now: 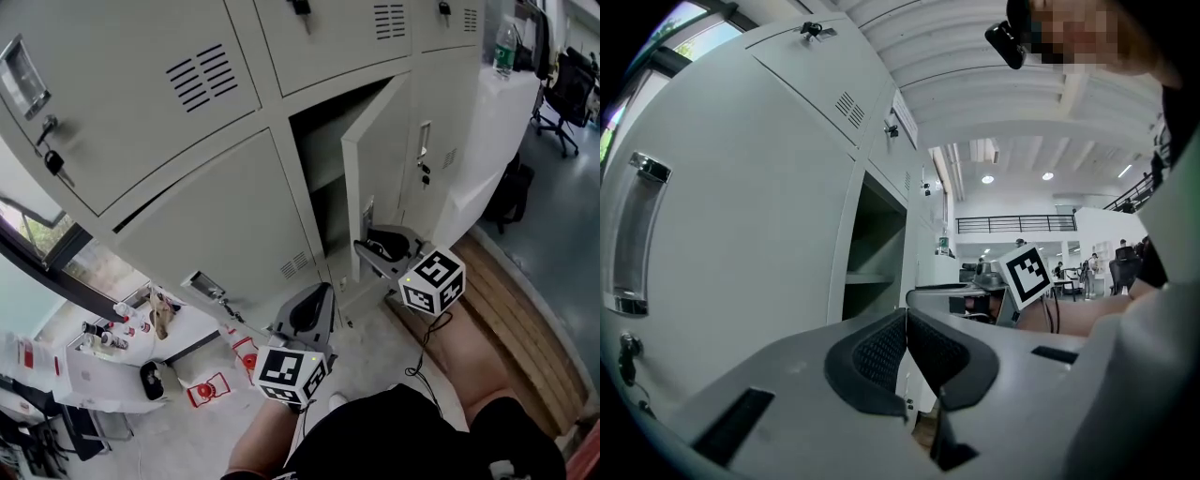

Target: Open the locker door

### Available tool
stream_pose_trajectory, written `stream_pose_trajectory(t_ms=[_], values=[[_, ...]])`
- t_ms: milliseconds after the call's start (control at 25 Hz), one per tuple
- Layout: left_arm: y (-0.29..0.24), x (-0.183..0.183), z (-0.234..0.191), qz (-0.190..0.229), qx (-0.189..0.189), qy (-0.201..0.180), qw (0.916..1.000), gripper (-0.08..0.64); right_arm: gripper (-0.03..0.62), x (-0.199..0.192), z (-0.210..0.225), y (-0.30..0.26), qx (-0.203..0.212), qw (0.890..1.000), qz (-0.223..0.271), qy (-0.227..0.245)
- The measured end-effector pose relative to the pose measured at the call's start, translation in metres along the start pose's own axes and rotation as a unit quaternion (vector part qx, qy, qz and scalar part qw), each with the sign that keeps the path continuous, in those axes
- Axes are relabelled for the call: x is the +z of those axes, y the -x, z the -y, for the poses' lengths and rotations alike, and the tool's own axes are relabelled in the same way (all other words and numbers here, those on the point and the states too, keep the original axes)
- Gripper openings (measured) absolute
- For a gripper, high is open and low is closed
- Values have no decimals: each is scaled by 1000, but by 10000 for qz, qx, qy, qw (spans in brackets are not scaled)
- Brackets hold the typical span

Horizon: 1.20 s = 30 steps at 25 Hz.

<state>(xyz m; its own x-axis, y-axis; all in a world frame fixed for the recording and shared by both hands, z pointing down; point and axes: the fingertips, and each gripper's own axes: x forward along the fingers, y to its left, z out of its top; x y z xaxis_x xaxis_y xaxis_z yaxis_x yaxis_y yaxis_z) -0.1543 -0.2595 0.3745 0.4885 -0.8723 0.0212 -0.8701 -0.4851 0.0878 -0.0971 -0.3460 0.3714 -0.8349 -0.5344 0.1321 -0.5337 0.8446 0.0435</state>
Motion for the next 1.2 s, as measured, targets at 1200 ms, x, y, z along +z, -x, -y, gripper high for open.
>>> stream_pose_trajectory(t_ms=[1200], values=[[-31, -17, 73, -144, -783, 192, 9966, 17, 267, -4, 18, 88, -1121, 9925, -186, 444]])
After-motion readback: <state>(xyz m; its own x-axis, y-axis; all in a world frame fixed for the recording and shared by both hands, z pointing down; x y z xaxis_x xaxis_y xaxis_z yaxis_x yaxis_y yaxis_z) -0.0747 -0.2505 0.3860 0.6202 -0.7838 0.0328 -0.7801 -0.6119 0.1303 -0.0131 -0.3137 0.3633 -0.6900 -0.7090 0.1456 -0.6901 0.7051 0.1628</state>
